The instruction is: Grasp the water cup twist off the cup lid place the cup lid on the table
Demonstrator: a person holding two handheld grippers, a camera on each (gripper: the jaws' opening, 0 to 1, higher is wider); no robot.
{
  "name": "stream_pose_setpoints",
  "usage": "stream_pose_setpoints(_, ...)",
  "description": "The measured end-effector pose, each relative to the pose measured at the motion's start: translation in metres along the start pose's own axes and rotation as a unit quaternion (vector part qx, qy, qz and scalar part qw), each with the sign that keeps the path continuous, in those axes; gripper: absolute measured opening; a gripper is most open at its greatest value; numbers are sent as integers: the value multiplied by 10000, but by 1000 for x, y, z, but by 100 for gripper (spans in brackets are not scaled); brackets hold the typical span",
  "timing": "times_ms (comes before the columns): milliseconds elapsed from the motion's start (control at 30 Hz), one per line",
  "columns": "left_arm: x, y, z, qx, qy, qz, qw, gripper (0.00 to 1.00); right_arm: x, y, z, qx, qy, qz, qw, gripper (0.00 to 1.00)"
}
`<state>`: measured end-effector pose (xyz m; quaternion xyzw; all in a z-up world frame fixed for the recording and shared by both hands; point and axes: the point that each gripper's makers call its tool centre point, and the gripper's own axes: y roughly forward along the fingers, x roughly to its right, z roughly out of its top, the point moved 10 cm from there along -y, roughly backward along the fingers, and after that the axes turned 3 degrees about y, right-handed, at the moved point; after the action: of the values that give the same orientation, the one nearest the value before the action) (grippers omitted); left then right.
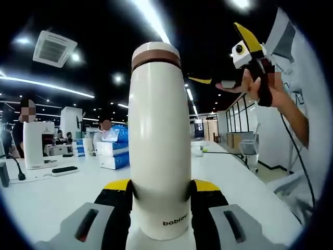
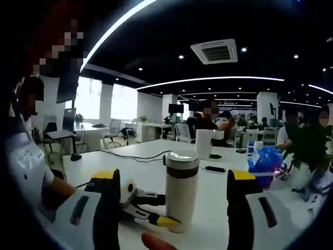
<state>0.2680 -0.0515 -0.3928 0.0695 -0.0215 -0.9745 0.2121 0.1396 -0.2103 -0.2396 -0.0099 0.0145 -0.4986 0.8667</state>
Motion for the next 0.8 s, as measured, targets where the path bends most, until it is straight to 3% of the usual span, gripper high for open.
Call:
stream_pose_setpoints(233, 0, 0, -1, -3, 4, 3, 10000, 45, -21, -1, -21, -83, 144, -361, 9992, 82)
stream_pose_setpoints(400, 0, 1, -1, -5, 7, 5, 10000, 45, -17, 10, -19, -23, 169, -343, 9993, 78)
stream_pose_setpoints(800, -1, 1, -1, -3, -2, -3, 10000, 45, 2, 54, -1, 234, -6, -182, 9996, 81)
